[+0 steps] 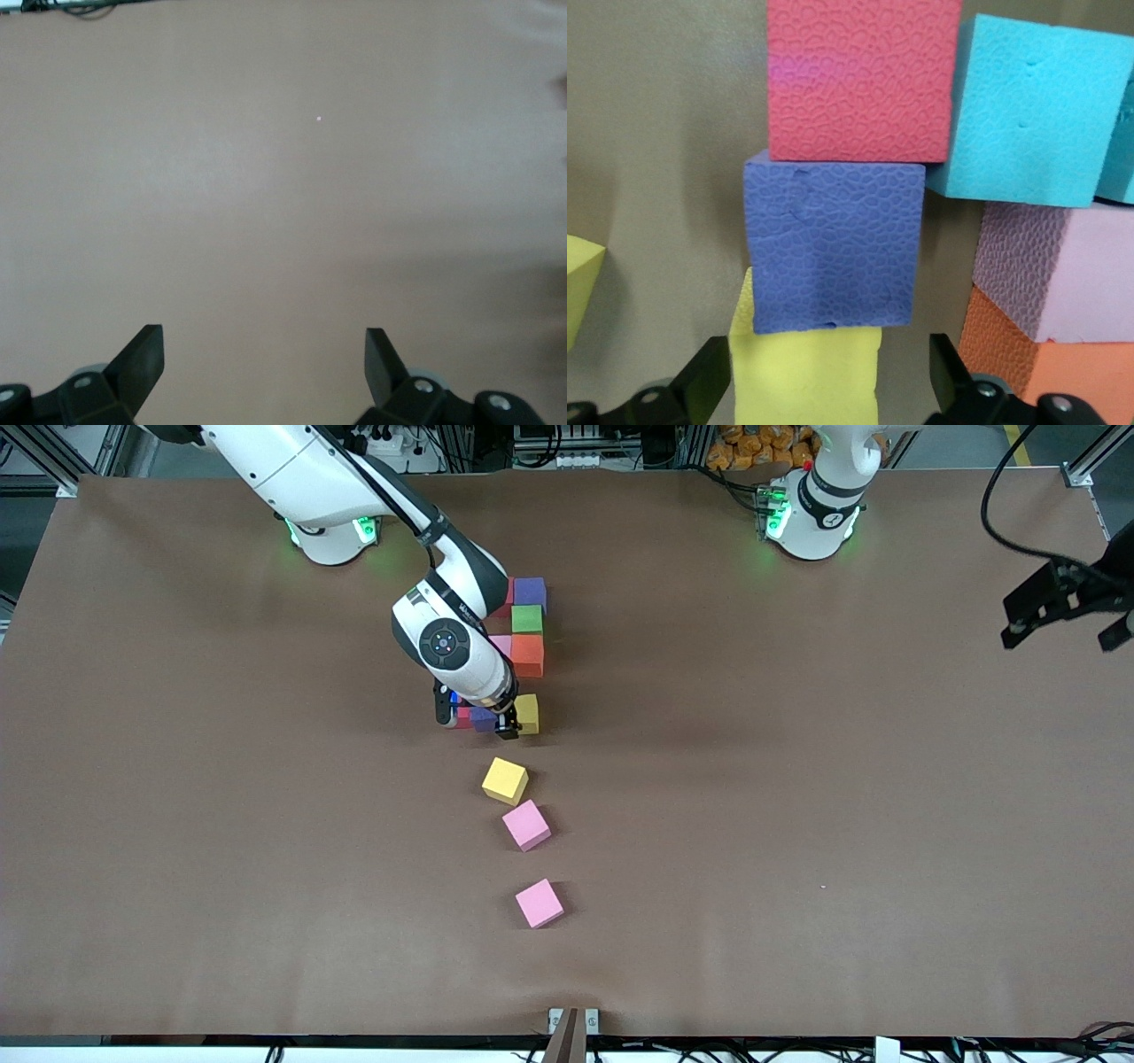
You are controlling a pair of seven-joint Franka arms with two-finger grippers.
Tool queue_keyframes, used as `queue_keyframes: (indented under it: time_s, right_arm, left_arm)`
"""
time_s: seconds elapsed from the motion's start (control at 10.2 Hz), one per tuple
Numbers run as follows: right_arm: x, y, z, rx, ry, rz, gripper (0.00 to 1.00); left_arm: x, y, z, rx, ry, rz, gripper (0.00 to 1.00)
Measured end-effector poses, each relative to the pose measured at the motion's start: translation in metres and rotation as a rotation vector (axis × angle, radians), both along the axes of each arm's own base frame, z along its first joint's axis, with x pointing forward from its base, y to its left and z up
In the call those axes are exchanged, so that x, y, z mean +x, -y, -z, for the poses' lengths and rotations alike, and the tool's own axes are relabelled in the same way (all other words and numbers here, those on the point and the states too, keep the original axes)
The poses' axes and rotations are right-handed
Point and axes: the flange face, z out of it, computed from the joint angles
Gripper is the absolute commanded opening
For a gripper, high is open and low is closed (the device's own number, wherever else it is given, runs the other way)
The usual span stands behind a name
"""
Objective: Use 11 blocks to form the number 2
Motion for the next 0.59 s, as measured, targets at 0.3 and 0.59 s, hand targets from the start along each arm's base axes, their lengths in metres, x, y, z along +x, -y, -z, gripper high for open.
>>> queue_keyframes:
  time_s: [0.3,0.59]
  right_arm:
    - [0.010,0.001,-0.028,-0.009,0.024,-0.020,1.00]
    - [0.036,0.038,-0.077,-0.019,0.064,-0.249,1.00]
  left_arm:
    - [-0.023,0.003,-0.014,-0.010,-0.035,0.002,1.00]
    - [-0.028,0.004,-0.017,-0.016,-0.039,0.004,1.00]
